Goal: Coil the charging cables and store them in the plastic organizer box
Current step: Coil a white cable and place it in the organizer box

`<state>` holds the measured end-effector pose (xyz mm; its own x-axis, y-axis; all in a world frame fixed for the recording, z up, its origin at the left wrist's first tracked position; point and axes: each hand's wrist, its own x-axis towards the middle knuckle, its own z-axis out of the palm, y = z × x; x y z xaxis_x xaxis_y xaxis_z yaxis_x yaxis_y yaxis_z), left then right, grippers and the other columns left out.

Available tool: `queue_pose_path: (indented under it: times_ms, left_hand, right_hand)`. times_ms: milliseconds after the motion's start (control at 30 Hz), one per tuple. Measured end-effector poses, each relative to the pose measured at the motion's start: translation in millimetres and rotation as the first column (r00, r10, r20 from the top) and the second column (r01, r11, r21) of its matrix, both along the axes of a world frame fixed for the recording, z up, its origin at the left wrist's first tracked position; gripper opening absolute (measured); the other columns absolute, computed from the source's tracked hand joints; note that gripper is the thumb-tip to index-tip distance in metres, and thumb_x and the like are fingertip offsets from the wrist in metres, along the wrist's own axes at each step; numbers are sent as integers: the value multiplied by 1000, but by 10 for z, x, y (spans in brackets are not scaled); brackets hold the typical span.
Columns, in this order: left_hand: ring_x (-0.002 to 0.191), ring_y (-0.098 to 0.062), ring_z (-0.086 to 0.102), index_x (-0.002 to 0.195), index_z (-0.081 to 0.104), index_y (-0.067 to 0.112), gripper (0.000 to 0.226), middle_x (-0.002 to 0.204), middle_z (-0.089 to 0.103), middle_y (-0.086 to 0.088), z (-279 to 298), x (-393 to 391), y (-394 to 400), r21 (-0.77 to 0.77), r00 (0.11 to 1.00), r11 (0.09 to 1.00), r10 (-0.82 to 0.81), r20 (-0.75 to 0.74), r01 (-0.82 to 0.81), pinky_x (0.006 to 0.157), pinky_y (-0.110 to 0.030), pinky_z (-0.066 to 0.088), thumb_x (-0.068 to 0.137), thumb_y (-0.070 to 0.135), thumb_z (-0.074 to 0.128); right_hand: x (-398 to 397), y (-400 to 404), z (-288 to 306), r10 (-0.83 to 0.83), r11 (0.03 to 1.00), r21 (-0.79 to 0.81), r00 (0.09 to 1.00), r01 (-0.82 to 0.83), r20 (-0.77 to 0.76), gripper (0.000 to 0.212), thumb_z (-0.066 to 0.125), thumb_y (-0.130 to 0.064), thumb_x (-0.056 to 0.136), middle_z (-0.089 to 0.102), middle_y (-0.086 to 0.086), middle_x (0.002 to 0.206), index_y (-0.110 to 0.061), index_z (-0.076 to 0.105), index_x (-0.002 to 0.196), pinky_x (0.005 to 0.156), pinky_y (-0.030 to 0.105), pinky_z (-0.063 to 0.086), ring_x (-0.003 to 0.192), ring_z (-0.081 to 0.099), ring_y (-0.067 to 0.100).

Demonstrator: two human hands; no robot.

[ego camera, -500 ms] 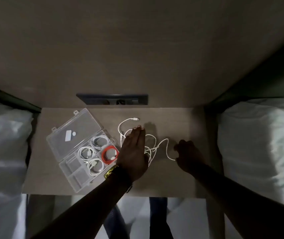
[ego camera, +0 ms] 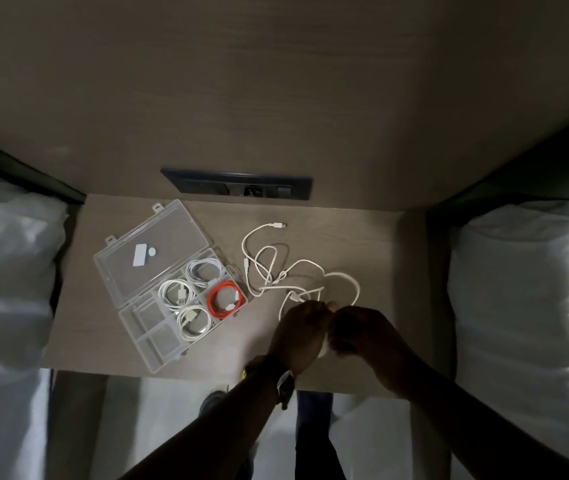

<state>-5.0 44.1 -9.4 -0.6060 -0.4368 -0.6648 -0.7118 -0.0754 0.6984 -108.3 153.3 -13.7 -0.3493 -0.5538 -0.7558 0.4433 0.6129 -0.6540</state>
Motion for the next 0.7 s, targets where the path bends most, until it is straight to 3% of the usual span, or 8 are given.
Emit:
queue_pose_path:
  times_ms: [100, 200, 267, 367, 433, 567, 633, 700]
  left_hand:
    - [74, -26, 70, 95, 69, 6, 28, 99, 71, -22, 113, -85, -10, 286, 970, 927, 241, 37, -241, 64, -33, 57, 102, 20, 47]
    - [36, -16, 49, 83, 68, 0, 34, 62, 62, -12, 249, -118, -91, 458, 909, 790, 398, 123, -407, 34, -20, 35, 100, 21, 49]
    - [35, -11, 35, 77, 66, 6, 35, 54, 47, -2, 369, -104, -157, 585, 894, 697, 429, 125, -416, 34, -18, 24, 98, 30, 51]
    - [41, -10, 37, 81, 64, 9, 22, 58, 43, 1, 554, -56, -376, 872, 771, 366, 637, 21, -326, 44, -22, 25, 91, 25, 52]
    - [49, -12, 43, 84, 63, 8, 21, 64, 48, 0, 648, -2, -572, 945, 613, 219, 790, -25, -243, 50, -23, 32, 90, 16, 45]
    - [64, -9, 57, 100, 65, 8, 29, 78, 61, 1, 749, 74, -818, 961, 402, 183, 911, -87, -206, 61, -20, 49, 101, 16, 37]
    - [65, -8, 62, 97, 68, 8, 28, 78, 66, 1, 774, 106, -919, 969, 288, 159, 953, -100, -187, 60, -19, 52, 100, 21, 43]
    - [63, -8, 64, 92, 69, 8, 26, 76, 69, 2, 787, 147, -1025, 975, 180, 144, 977, -112, -172, 57, -18, 52, 97, 26, 50]
  right_hand:
    - [42, -81, 227, 21, 999, -32, 995, -24, -98, 17, 63, -1, 88, 75, 18, 79, -10, 76, 82, 73, 41, 61, 76, 74, 36]
    - [-121, -214, 259, 49, 995, -38, 811, -88, -583, 19, 61, -2, 91, 72, 2, 92, -17, 73, 94, 80, 30, 55, 85, 68, 17]
    - [-160, -319, 267, 41, 966, -181, 800, -184, -599, 23, 57, -6, 96, 67, -5, 103, -24, 69, 103, 89, 18, 46, 96, 63, 4]
    - [-102, -441, 258, 126, 904, -348, 933, -248, -339, 28, 45, -11, 103, 67, 5, 85, -25, 67, 94, 85, 36, 46, 86, 61, 13]
    - [-75, -457, 251, 182, 886, -347, 918, -309, -352, 29, 44, -22, 102, 60, 11, 68, -32, 65, 85, 72, 41, 48, 68, 57, 18]
    - [-61, -428, 223, 362, 799, -137, 651, -585, -667, 22, 41, -39, 101, 57, -14, 61, -32, 56, 85, 60, 31, 46, 57, 55, 6]
    - [-60, -406, 211, 413, 767, -33, 532, -641, -740, 29, 38, -43, 101, 58, -9, 64, -25, 56, 87, 62, 33, 48, 62, 57, 7]
    - [-89, -380, 198, 423, 776, 10, 507, -631, -751, 35, 37, -43, 102, 58, -2, 67, -20, 58, 86, 65, 39, 50, 64, 58, 11]
